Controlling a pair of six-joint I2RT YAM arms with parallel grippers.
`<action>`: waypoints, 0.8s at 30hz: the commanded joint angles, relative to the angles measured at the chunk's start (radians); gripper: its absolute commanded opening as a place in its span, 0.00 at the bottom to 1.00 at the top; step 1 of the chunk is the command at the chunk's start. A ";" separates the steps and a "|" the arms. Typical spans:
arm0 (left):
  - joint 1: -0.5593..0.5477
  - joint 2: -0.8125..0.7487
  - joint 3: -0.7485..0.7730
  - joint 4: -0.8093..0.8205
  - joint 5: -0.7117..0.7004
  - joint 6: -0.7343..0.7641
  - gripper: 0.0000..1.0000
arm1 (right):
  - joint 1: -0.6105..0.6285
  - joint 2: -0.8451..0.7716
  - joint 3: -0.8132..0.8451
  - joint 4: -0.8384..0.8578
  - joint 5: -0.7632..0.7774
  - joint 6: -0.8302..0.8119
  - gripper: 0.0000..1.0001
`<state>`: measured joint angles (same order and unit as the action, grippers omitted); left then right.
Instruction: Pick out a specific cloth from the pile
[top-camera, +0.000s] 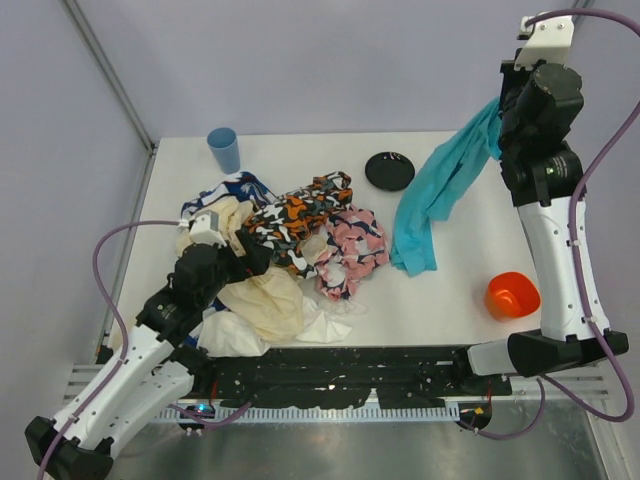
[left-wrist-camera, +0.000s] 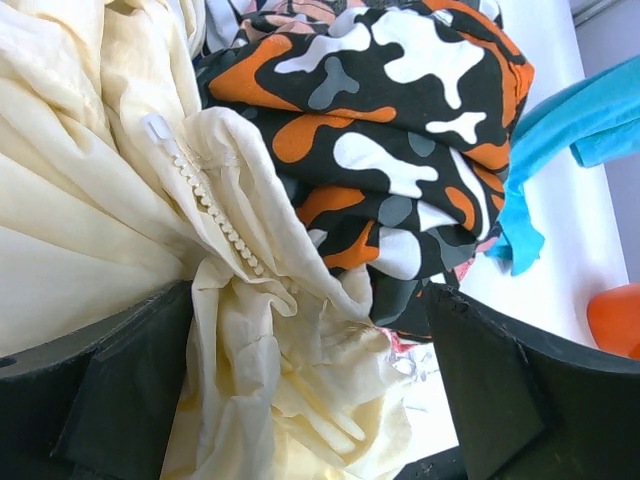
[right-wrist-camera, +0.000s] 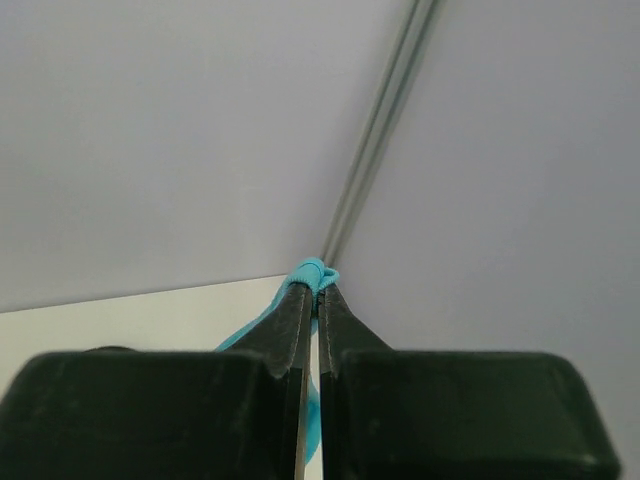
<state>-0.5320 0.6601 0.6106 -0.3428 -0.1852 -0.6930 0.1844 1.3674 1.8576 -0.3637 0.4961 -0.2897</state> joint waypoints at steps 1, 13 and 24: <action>-0.005 -0.034 0.018 0.014 0.039 0.004 1.00 | -0.068 -0.002 0.075 0.130 0.018 -0.112 0.05; -0.006 -0.119 0.054 0.033 0.158 0.007 1.00 | -0.125 0.053 0.012 0.207 -0.043 -0.089 0.05; -0.006 -0.142 0.051 -0.013 0.105 0.013 1.00 | -0.134 -0.206 -0.475 0.310 -0.372 0.288 0.05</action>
<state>-0.5346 0.5217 0.6323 -0.3523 -0.0742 -0.6949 0.0566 1.3045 1.4929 -0.1856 0.2554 -0.1535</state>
